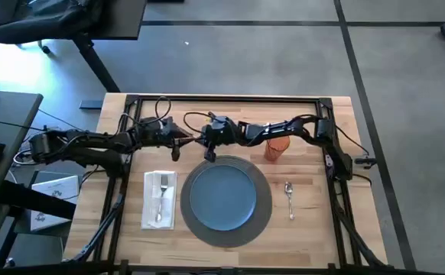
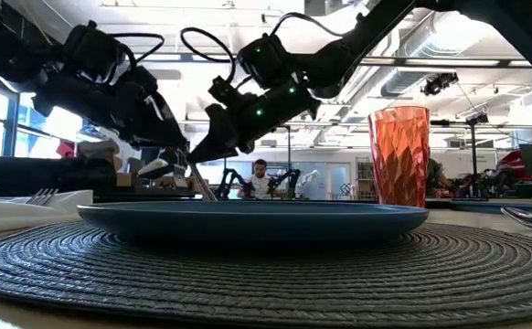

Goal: Set table place
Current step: Put the silver table knife to the right of the gray table mat

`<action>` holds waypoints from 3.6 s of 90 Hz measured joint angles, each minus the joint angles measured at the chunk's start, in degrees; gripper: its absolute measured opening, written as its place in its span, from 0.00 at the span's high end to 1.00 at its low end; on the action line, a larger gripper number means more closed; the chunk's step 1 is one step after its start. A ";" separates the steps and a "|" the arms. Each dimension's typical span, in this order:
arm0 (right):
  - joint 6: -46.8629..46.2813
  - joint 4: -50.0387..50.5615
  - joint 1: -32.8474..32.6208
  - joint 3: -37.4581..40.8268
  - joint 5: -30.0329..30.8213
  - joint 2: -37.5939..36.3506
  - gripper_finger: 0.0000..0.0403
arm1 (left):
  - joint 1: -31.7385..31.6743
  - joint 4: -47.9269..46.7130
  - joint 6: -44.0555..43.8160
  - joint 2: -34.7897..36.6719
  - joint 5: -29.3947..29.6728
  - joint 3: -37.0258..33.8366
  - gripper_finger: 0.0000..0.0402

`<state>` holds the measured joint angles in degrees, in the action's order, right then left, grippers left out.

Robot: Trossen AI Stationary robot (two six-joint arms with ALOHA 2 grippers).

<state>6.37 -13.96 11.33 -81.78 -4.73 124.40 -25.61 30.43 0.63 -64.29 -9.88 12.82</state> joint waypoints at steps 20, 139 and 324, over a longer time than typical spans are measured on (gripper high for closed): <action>0.13 -0.46 0.00 0.00 0.08 -0.16 1.00 | 0.02 3.43 0.24 -0.15 -0.10 -0.07 0.99; -0.06 4.24 0.25 0.00 -33.00 -5.75 0.63 | 1.84 13.04 0.06 3.61 -25.11 0.02 1.00; -42.02 45.27 -18.91 0.00 5.59 -21.92 1.00 | 5.29 -2.99 -1.00 6.08 -11.47 0.07 0.65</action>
<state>-35.65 31.31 -7.58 -81.78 0.86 102.48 -20.31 27.43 -0.36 -58.22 -21.36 12.88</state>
